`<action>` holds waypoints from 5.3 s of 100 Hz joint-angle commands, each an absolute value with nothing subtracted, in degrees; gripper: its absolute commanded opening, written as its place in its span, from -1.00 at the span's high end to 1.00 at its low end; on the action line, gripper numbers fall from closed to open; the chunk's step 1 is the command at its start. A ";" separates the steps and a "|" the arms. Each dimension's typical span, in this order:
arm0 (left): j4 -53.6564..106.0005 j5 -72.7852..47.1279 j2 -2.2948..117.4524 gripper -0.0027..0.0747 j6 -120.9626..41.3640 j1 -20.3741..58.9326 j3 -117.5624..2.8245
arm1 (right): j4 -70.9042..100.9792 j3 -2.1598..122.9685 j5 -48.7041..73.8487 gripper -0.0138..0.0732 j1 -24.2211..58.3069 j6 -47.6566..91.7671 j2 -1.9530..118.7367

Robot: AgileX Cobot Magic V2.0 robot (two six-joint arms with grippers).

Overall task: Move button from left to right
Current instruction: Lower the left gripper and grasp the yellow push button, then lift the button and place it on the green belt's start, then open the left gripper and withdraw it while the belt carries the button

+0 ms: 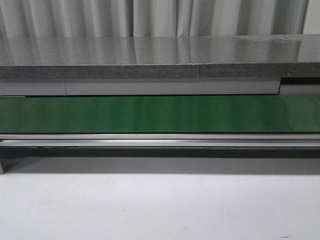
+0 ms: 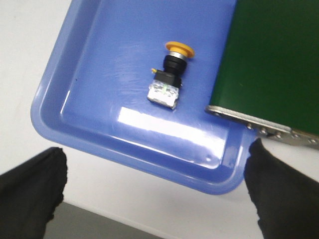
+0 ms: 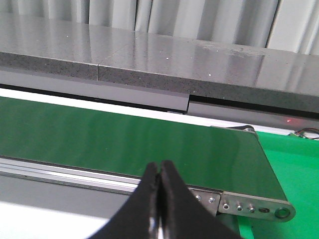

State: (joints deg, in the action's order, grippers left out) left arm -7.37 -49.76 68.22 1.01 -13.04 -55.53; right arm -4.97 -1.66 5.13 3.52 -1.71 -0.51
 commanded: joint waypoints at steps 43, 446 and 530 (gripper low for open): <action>-3.73 -47.28 93.74 -0.81 -7.15 -16.44 -74.03 | -5.10 -1.71 0.30 0.84 3.43 -1.66 -1.19; 11.11 -42.19 67.57 -0.71 -12.75 -1.70 -65.15 | -5.10 -1.71 0.30 0.84 3.43 -1.66 -1.19; 10.96 -21.13 9.58 -0.71 -14.68 -1.33 -22.26 | -5.10 -1.71 0.30 0.84 3.43 -1.66 -1.19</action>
